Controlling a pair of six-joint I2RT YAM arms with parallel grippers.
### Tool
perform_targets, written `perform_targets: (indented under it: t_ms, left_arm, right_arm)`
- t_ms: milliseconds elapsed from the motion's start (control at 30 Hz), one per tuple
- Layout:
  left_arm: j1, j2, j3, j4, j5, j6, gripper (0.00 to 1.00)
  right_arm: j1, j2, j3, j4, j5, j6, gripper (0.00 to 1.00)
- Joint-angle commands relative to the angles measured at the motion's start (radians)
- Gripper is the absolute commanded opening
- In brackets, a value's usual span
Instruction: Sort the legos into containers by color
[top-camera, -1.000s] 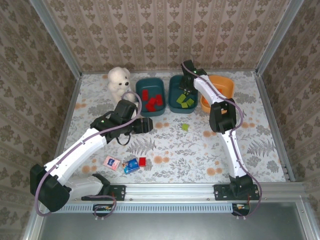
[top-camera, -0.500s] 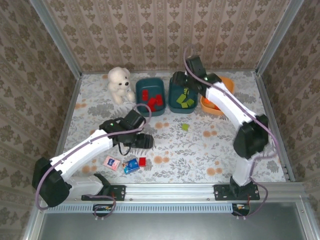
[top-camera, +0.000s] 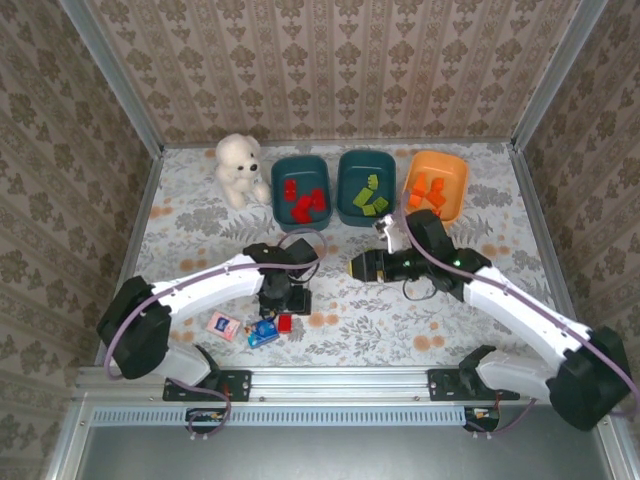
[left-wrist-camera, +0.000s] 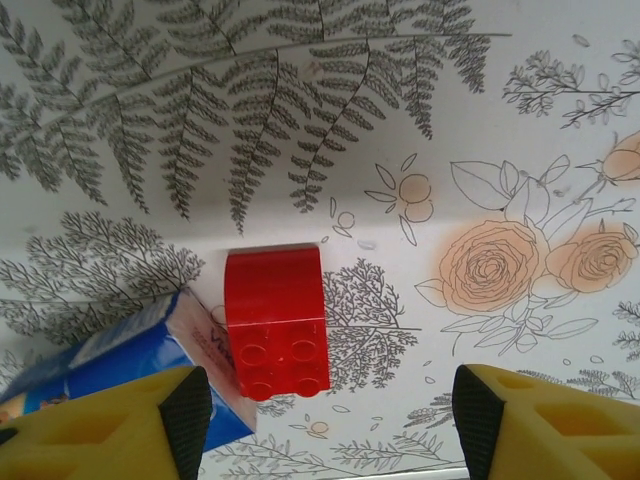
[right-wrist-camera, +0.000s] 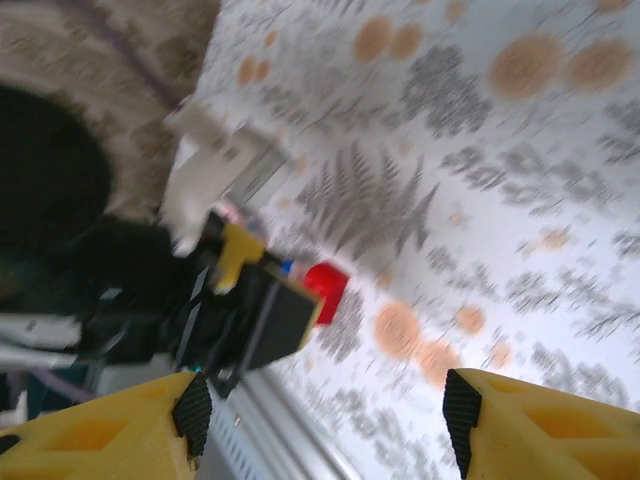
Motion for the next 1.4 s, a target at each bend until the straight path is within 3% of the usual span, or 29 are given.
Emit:
perform_targets:
  t_ms: [0, 233, 567, 800, 1367]
  left_arm:
    - [-0.027, 0.038, 0.039, -0.067, -0.045, -0.133, 0.68]
    - [-0.038, 0.149, 0.123, -0.135, -0.12, -0.187, 0.68]
    - [-0.049, 0.228, 0.142, -0.138, -0.122, -0.196, 0.69]
    - [-0.048, 0.231, 0.103, -0.096, -0.085, -0.201, 0.73]
    - [-0.046, 0.25, 0.053, -0.014, 0.002, -0.205, 0.69]
  right_arm:
    - [-0.003, -0.081, -0.004, -0.065, -0.09, -0.05, 0.69]
    - [-0.025, -0.105, -0.032, 0.041, -0.112, 0.037, 0.71]
    - [-0.034, -0.129, -0.01, -0.005, -0.106, 0.019, 0.71]
    - [-0.038, -0.126, -0.005, -0.022, -0.098, 0.015, 0.71]
    - [-0.055, -0.14, 0.028, -0.079, -0.08, 0.015, 0.71]
